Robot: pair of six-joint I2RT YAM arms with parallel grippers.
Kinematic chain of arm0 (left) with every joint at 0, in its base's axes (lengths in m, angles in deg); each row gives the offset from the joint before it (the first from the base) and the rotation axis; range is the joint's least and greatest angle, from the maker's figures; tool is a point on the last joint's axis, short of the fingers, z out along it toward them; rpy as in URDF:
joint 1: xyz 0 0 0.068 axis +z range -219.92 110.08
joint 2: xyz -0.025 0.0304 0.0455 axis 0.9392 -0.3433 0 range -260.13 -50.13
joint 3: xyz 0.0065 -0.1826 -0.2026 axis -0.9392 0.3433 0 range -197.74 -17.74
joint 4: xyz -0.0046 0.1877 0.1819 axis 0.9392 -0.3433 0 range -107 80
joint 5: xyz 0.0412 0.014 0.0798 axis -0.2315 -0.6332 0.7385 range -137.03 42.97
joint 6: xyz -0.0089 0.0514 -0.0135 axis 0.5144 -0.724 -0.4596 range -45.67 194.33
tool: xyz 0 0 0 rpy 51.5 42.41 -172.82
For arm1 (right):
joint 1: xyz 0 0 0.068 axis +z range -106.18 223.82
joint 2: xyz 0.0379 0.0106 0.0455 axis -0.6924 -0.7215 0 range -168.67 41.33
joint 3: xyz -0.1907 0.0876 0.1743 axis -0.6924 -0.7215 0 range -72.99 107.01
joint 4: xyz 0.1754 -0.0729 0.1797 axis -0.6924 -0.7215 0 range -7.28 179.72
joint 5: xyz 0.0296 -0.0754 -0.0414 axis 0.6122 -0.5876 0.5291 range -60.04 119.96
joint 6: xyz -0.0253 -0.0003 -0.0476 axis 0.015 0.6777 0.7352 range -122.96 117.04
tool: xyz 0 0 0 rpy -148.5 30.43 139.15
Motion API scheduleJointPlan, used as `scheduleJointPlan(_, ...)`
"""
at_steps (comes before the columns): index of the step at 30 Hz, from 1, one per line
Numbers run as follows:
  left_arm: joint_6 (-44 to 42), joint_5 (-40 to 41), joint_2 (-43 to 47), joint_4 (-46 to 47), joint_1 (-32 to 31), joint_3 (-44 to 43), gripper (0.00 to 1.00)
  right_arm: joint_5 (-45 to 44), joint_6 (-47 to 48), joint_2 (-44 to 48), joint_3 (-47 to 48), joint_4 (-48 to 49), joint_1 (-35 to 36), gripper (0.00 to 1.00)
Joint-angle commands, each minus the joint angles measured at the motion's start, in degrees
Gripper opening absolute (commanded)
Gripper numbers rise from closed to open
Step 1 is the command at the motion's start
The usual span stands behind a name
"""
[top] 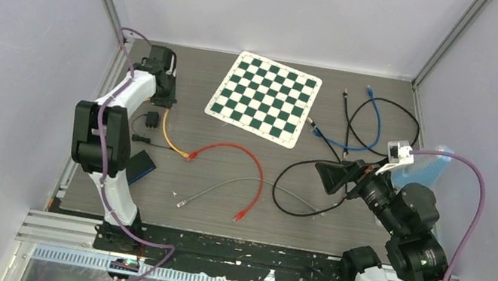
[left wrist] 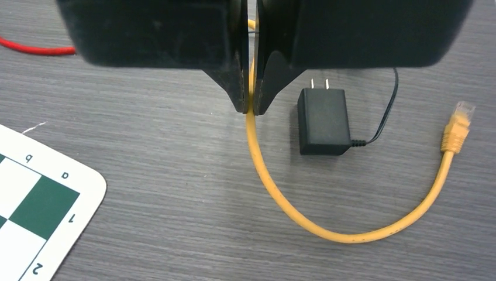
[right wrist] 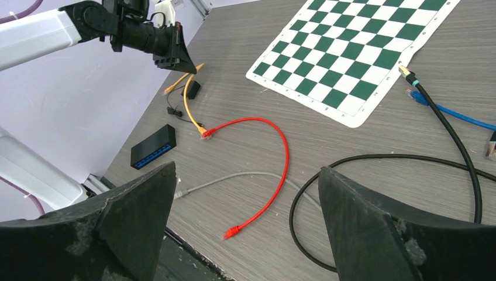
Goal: Insert the plug into the switch port
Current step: Pick up the connector from the center of the board.
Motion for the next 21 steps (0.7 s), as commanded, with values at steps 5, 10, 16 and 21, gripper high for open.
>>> scheduleJointPlan(5,-1.3,-3.2,16.9,0.8,0.4,1.4,0.0,1.7,-3.0,-4.3,1.6,6.5,0.2,0.99)
scheduleJointPlan(10,2.0,-11.3,25.9,0.7,-1.1,4.4,0.0,2.8,-6.2,-8.2,1.2,12.2,0.2,0.99)
scheduleJointPlan(16,7.0,-17.2,37.2,8.8,-7.4,16.8,0.0,2.4,-10.4,-18.7,6.8,12.0,0.2,1.0)
scheduleJointPlan(21,9.2,-17.2,44.3,17.8,-15.9,25.8,0.0,4.0,-14.7,-26.8,9.5,16.7,0.2,0.96)
